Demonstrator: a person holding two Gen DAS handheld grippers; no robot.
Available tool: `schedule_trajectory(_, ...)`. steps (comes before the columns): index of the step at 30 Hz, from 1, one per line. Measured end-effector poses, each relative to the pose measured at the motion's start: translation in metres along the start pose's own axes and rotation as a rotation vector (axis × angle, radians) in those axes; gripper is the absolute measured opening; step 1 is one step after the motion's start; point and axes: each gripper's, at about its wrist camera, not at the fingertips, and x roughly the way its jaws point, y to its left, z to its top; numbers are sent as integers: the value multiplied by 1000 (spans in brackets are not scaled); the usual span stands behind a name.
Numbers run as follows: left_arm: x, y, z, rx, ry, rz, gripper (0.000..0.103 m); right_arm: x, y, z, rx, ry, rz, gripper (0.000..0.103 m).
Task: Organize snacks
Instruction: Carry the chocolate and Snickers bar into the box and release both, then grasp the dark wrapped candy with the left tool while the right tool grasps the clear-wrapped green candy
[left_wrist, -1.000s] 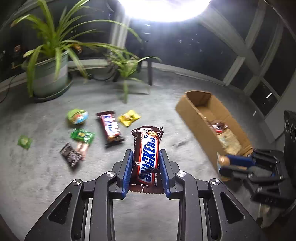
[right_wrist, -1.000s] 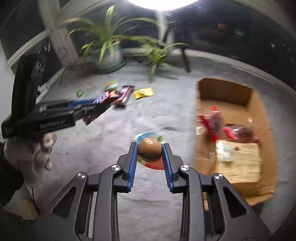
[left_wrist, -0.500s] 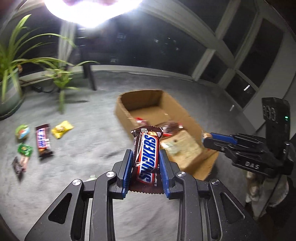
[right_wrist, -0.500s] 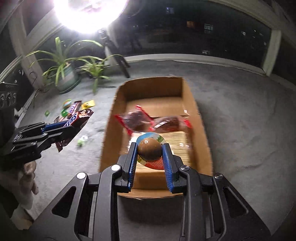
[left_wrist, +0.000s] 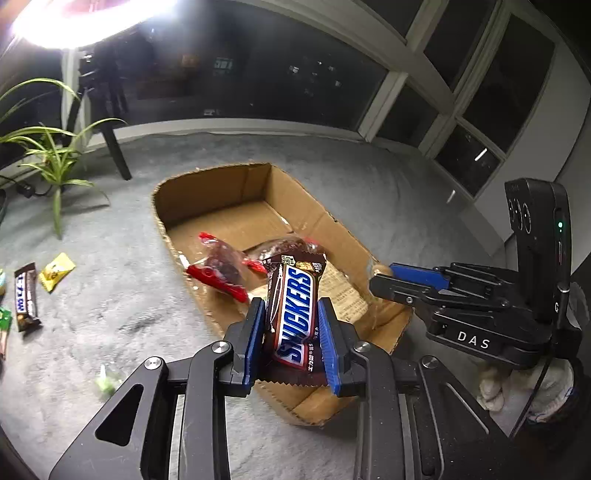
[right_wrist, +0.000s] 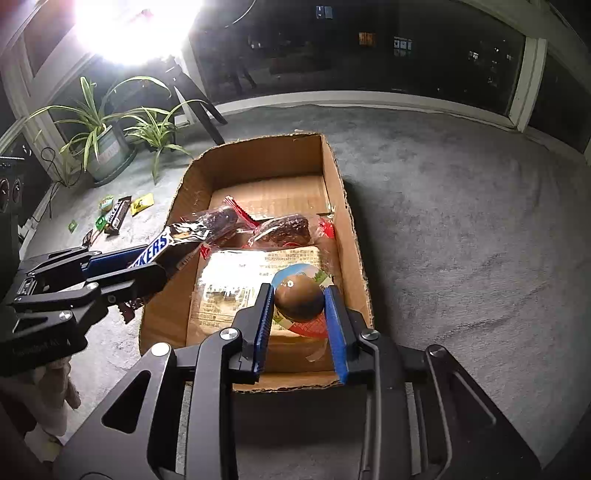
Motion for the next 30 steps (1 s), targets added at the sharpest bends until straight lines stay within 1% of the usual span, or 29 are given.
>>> schedule_trajectory(1,1,-1,0,3,2,8,29,0,0,0,-2,-1,0,31)
schedule_trajectory(2,1,-2,1,5,3,15,36,0,0,0,-3,-3,-1,36)
schedule_trajectory(4,0,-4,2,5,-6,21,38,-2,0,-1,-1,-10,-4,43)
schedule_trajectory(11,-15,-1,3,-2,-28,28,38,-9,2,1,14,-24,-1,44)
schedule_trajectory(17,-41,18,-1,-30,-62,56,38,-20,19,5,10,-56,-1,45)
schedule_trajectory(18,-47,24,-3,-37,-69,63,38,-21,22,5,12,-61,2,47)
schedule_trajectory(19,-51,29,-5,-42,-72,71,38,-23,26,6,17,-68,8,56)
schedule_trajectory(20,-59,37,-7,-49,-75,79,38,-26,31,7,26,-85,20,62)
schedule_trajectory(22,-70,50,-11,-60,-79,95,38,-30,39,8,33,-106,30,68)
schedule_trajectory(25,-88,72,-18,-87,-89,120,38,-35,58,10,29,-123,50,68)
schedule_trajectory(30,-119,114,-33,-130,-99,170,38,-40,101,10,-20,-117,121,68)
